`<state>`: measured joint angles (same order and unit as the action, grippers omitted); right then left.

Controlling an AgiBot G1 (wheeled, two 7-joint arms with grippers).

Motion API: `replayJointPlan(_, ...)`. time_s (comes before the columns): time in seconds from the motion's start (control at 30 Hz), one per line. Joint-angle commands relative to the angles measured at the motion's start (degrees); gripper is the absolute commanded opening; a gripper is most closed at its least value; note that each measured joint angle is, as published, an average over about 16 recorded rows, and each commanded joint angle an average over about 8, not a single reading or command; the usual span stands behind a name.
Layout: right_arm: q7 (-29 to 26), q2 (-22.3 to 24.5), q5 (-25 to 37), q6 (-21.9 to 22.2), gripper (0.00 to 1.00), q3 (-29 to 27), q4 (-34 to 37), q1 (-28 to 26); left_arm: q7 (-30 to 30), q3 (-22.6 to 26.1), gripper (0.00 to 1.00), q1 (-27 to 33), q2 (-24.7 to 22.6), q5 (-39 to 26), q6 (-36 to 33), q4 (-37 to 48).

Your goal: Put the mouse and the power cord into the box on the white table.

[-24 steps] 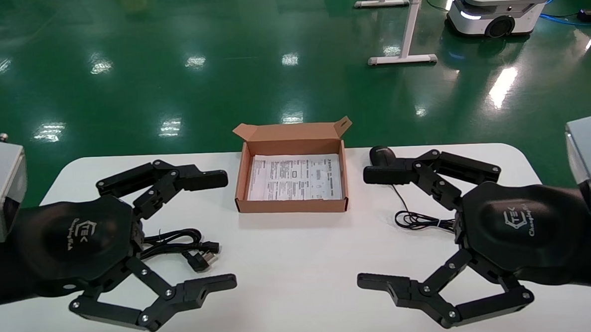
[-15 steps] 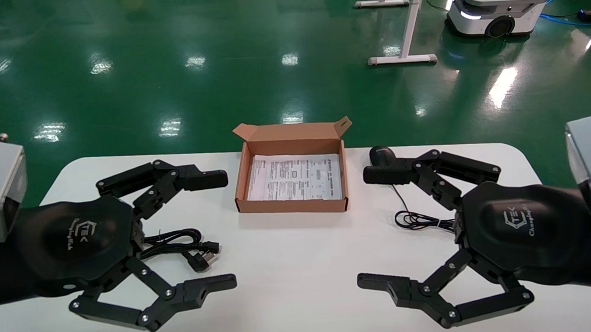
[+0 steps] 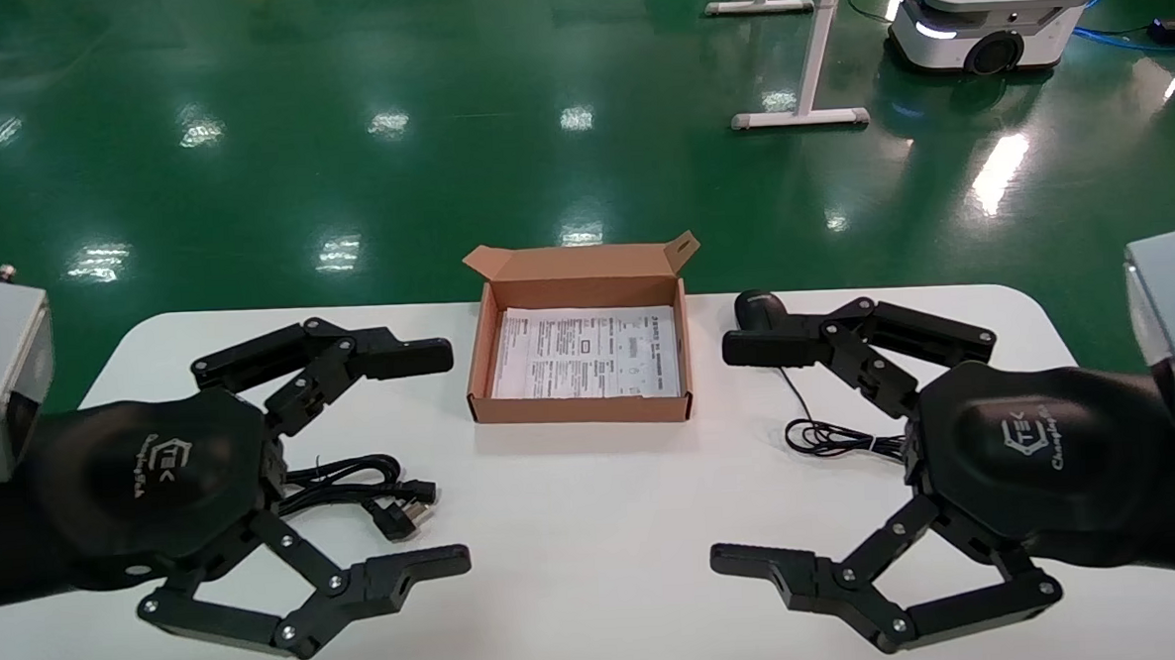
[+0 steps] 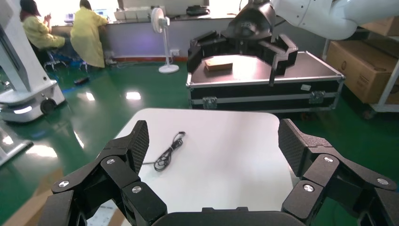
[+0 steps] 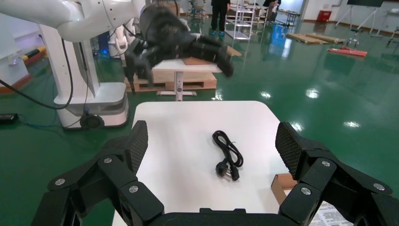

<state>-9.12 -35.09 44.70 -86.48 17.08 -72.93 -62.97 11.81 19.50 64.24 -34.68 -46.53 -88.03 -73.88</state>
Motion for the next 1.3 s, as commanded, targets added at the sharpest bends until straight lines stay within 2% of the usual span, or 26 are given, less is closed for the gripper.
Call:
replayJointPlan(0.03,-0.04,0.09,-0.14,0.04,1.0,-0.08,-0.28,0.16,0.43,0.58,1.0,0.35,0.15,-1.07,-0.93,-0.32)
replayJointPlan(0.2,5.01,-0.88,8.78,-2.7,1.0,3.45,3.57,-4.71,1.22,8.09,1.0,6.83,0.1,-10.24,-2.9,1.0)
replayJointPlan(0.37,12.74,-4.04,20.5,-2.92,1.0,9.02,13.99,-11.66,-0.96,15.24,1.0,13.3,-1.62,-20.47,-2.5,6.32)
replayJointPlan(0.57,22.72,-9.99,33.14,2.8,1.0,13.82,30.26,-19.01,-7.48,21.39,1.0,21.52,-6.59,-32.84,-1.39,19.54)
replayJointPlan(0.73,30.81,-15.41,40.69,8.21,1.0,16.86,42.89,-24.1,-14.92,25.04,1.0,27.87,-11.48,-41.88,0.91,33.48)
replayJointPlan(0.97,40.21,-20.84,46.4,13.29,1.0,19.68,56.28,-29.09,-24.79,28.2,1.0,33.35,-17.43,-49.15,5.06,49.37)
replayJointPlan(1.23,46.42,-23.96,47.81,17.35,1.0,20.32,65.81,-31.86,-32.7,29.13,1.0,35.45,-21.75,-51.18,9.57,61.64)
replayJointPlan(1.27,46.81,-24.22,47.83,17.75,0.99,20.31,66.62,-32.0,-33.42,29.16,1.0,35.57,-22.09,-51.25,10.04,62.72)
replayJointPlan(1.3,47.12,-24.46,47.84,18.11,0.92,20.31,67.37,-32.09,-34.07,29.16,1.0,35.67,-22.38,-51.29,10.44,63.7)
